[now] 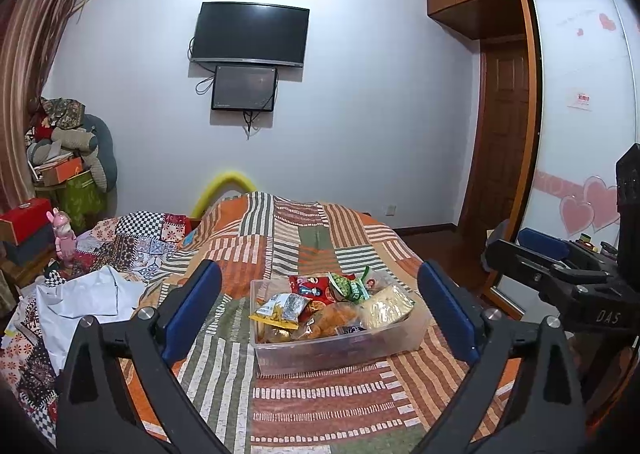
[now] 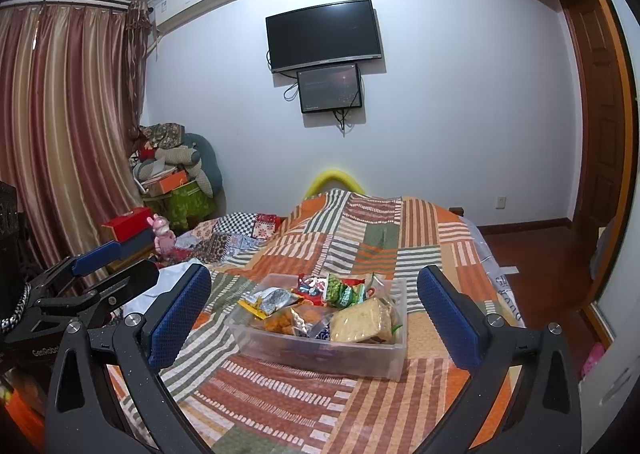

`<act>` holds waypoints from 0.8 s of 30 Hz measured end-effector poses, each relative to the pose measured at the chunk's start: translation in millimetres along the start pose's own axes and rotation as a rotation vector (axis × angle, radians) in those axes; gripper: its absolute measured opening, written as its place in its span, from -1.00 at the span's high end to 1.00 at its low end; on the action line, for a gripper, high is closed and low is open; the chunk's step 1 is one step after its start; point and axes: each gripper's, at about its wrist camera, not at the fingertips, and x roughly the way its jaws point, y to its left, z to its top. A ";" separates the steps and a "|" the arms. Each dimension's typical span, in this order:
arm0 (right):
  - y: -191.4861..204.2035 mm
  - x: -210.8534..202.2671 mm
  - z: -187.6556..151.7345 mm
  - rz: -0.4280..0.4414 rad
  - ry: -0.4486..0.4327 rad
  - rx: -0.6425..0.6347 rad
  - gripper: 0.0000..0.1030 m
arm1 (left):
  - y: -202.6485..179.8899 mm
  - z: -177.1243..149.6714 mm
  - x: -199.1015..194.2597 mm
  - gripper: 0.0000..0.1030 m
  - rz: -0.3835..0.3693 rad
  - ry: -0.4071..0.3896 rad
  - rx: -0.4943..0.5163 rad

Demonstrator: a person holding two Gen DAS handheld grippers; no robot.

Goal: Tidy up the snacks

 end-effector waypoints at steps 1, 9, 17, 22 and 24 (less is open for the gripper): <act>-0.3 -0.3 0.2 -0.001 0.000 -0.001 -0.99 | -0.3 0.0 -0.2 -0.94 0.001 -0.001 0.001; -3.4 -0.4 1.4 -0.010 -0.005 0.001 -0.99 | -1.9 -0.8 -1.7 -0.97 0.004 -0.003 0.000; -5.3 -0.5 0.6 -0.012 -0.006 0.005 -1.00 | -3.7 0.8 -2.8 -0.99 0.007 -0.001 -0.001; -5.4 -0.3 0.6 -0.012 -0.006 0.005 -1.00 | -5.0 1.7 -2.2 -0.99 0.010 0.004 -0.004; -5.7 -0.8 0.5 -0.011 -0.006 0.005 -1.00 | -5.1 2.1 -0.8 -0.99 0.009 0.013 -0.005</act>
